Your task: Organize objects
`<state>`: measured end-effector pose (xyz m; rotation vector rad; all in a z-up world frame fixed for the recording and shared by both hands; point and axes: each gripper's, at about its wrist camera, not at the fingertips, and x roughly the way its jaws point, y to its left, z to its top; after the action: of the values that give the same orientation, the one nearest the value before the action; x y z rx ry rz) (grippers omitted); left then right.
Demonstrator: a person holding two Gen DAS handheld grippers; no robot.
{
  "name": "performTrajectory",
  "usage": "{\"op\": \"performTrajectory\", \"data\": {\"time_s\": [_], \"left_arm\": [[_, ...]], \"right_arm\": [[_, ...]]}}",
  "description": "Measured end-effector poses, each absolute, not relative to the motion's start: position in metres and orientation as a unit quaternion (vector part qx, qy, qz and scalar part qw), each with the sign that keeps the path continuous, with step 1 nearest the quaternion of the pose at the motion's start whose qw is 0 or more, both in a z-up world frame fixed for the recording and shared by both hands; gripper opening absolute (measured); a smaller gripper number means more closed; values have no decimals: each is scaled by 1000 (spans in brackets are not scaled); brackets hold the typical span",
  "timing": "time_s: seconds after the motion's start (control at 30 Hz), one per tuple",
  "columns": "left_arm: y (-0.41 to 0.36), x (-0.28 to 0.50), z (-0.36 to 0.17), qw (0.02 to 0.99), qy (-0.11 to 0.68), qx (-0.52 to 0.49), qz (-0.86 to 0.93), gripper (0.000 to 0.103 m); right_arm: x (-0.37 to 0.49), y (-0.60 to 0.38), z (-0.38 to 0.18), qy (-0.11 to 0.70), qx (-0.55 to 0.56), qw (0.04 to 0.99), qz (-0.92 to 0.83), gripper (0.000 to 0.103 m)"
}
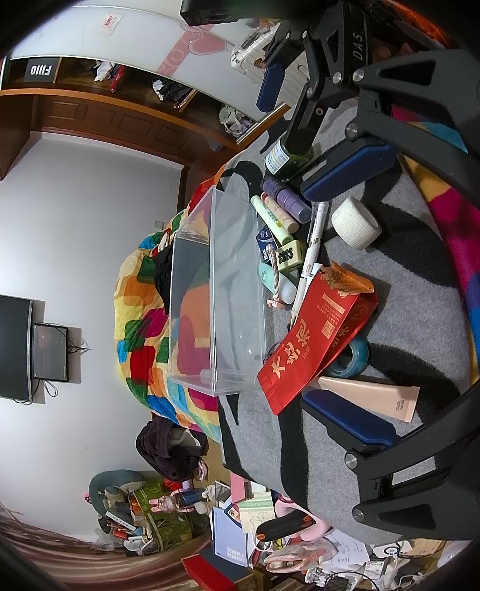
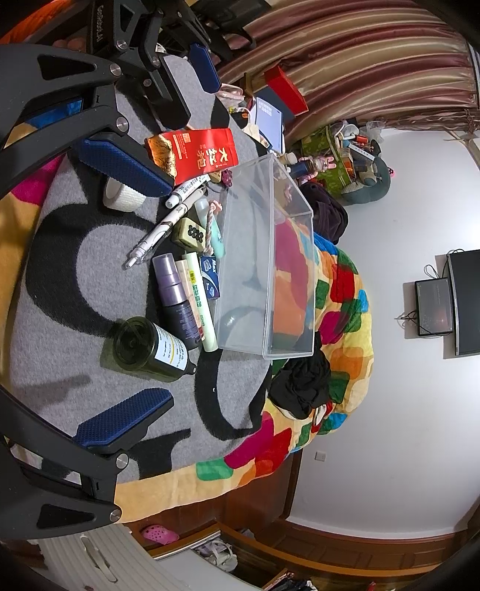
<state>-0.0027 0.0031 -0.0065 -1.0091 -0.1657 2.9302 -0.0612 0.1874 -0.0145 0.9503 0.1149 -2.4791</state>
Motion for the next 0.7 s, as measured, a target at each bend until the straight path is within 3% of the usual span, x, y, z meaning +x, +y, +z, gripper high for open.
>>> {"op": "performTrajectory", "data": {"time_s": [0.7], "left_arm": [[-3,-1,-6,16,-59,-329,942,103]], "right_arm": [[-62,187,-18,39,353,241,-903,103]]}}
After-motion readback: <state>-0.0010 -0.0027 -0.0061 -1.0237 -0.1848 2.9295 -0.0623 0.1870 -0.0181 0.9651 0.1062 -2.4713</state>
